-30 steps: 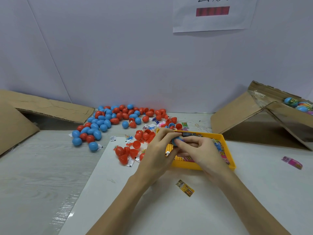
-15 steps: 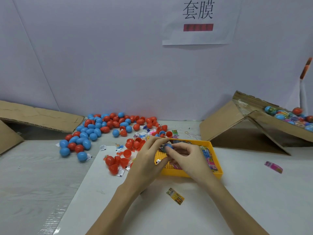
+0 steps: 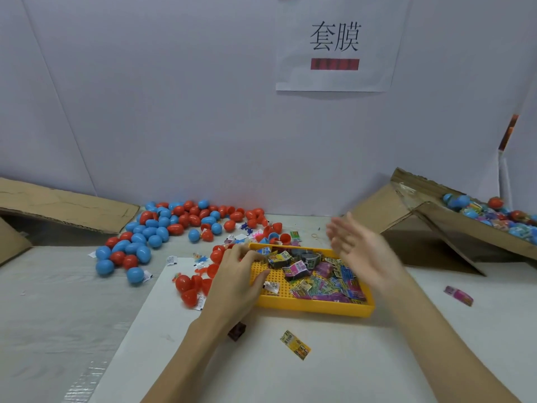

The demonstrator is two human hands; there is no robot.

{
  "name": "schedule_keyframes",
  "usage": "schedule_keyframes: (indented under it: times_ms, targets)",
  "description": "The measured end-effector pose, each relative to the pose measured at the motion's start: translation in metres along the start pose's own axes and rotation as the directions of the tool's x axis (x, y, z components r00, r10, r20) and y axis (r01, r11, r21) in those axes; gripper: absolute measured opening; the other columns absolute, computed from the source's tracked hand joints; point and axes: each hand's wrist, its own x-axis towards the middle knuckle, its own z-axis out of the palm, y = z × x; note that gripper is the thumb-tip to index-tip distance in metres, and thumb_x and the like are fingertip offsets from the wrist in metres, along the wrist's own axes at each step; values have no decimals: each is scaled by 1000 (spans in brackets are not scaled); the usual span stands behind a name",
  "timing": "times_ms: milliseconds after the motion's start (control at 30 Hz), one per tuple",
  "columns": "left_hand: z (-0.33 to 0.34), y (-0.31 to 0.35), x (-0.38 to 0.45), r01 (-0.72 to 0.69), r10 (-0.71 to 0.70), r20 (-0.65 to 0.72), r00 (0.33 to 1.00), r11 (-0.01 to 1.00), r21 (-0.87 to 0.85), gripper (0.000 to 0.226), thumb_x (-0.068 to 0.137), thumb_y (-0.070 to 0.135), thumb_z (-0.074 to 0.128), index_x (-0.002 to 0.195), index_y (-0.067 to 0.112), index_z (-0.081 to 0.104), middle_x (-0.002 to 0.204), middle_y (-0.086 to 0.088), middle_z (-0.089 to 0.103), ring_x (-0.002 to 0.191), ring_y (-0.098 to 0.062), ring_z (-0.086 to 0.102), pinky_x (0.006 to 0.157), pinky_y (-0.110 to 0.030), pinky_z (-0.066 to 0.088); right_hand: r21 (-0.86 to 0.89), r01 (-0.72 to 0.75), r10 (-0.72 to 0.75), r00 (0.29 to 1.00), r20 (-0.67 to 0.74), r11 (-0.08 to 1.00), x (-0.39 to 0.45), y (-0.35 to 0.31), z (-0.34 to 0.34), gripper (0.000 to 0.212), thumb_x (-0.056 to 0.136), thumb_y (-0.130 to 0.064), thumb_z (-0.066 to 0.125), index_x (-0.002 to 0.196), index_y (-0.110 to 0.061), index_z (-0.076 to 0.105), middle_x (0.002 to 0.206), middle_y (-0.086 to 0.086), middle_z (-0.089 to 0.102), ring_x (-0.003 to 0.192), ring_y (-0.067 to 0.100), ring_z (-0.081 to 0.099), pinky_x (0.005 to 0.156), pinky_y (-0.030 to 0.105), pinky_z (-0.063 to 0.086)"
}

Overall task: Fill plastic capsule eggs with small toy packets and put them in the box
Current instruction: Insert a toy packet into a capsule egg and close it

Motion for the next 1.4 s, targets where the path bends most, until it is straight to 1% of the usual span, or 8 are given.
schedule_keyframes:
  times_ms: [333, 500, 600, 700, 800, 1033, 1233, 1400]
  targets:
    - [-16, -10, 6, 140, -144, -51, 988, 988, -67, 38, 101, 45, 57, 130, 21, 61, 125, 4, 50, 119, -10, 44, 96, -22, 42, -114, -30, 32, 999, 17, 993, -10, 49, 8, 27, 104, -18, 57, 107, -1, 78, 87, 9, 74, 76, 14, 72, 65, 22, 60]
    - [-53, -64, 6, 509, -431, -315, 846, 829, 232, 39, 104, 36, 52, 134, 13, 59, 135, -13, 52, 123, -28, 46, 102, -39, 44, -127, -15, 18, 1000, 25, 992, -9, 52, 6, 26, 103, -16, 58, 100, -4, 81, 85, 7, 74, 73, 13, 72, 64, 21, 60]
    - [-67, -91, -6, 685, -599, -332, 729, 620, 384, 40, 104, 36, 51, 136, 12, 54, 142, -17, 45, 128, -38, 42, 105, -43, 41, -181, 8, -3, 1000, 27, 983, -7, 54, 6, 24, 103, -15, 58, 105, -2, 79, 86, 7, 74, 74, 14, 71, 64, 21, 60]
    - [-67, -103, -11, 713, -647, -299, 701, 631, 306, 37, 95, 9, 60, 132, 6, 55, 139, -21, 43, 125, -38, 42, 103, -41, 42, -206, 14, -10, 1000, 20, 978, -8, 55, 7, 24, 103, -14, 58, 103, -4, 79, 85, 7, 75, 74, 13, 71, 63, 21, 59]
    - [-62, -100, -7, 632, -589, -264, 764, 764, 126, 36, 90, -7, 61, 125, 2, 60, 130, -20, 49, 120, -33, 48, 98, -38, 44, -217, 16, -11, 1000, 21, 976, -8, 55, 7, 23, 104, -14, 58, 105, -3, 78, 84, 7, 75, 73, 13, 71, 63, 21, 59]
    - [-43, -41, 7, 200, -216, -307, 927, 976, -84, 34, 91, 18, 76, 120, 8, 60, 116, -3, 56, 102, -11, 55, 84, -11, 45, -340, 41, -35, 999, 25, 940, -11, 57, 10, 23, 104, -14, 57, 108, -3, 77, 84, 8, 75, 72, 13, 72, 63, 20, 58]
    - [-11, 16, 1, -227, 172, -214, 961, 937, -266, 33, 87, 28, 79, 112, 10, 69, 113, 0, 60, 103, -11, 61, 89, -20, 55, -576, 259, -153, 962, 227, 775, -24, 58, 18, 19, 102, -24, 62, 114, -24, 77, 106, -1, 79, 94, 13, 75, 72, 24, 60]
    - [6, 32, -7, -296, 240, -214, 947, 908, -295, 40, 85, 12, 82, 123, 10, 71, 113, -1, 63, 98, -6, 61, 84, -17, 54, -702, 317, -69, 932, 357, 638, -27, 63, 26, 23, 96, -33, 71, 119, -34, 72, 109, -13, 77, 104, 6, 72, 82, 21, 59]
